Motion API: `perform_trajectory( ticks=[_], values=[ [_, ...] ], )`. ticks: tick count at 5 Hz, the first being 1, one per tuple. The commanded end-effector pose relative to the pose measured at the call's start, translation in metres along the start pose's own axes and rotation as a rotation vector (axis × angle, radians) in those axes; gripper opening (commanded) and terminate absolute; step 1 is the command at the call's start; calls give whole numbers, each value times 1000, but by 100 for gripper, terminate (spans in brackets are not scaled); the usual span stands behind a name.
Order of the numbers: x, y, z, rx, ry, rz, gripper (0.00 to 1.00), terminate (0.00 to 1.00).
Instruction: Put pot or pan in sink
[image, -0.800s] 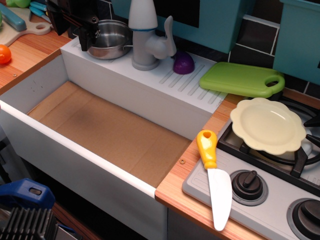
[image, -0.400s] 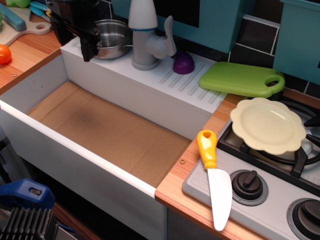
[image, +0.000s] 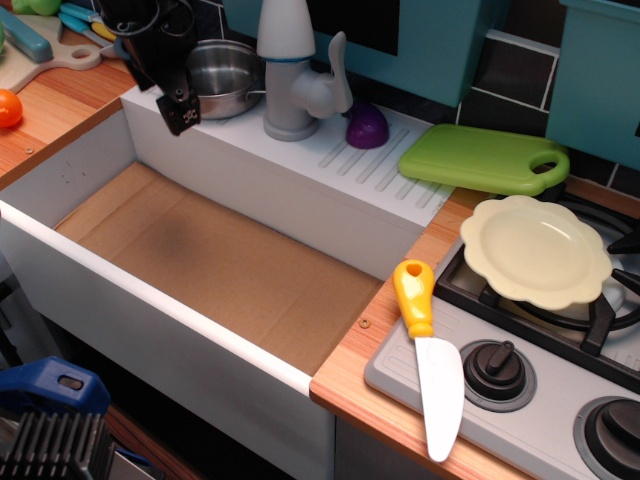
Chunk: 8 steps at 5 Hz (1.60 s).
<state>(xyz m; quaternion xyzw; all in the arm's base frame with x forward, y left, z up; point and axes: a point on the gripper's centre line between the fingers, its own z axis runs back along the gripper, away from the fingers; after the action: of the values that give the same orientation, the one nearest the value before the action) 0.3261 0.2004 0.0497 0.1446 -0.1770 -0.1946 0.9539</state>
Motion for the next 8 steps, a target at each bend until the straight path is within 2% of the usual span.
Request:
perform_trajectory(
  ticks=[1,2,3,5,6,7,8],
  values=[
    [21,23,20,60,-102,-112,100,0],
    [31,29,11,18,-151,-147,100,0],
    [33,29,-4,-45,-186,-127,100,0],
    [32,28,-20,-162,-201,-70,100,0],
    [35,29,-28,-199,-203,-39,100,0],
    [40,30,-35,-236,-178,-18,100,0],
    [39,21,-42,-261,-159,38,0,0]
  ],
)
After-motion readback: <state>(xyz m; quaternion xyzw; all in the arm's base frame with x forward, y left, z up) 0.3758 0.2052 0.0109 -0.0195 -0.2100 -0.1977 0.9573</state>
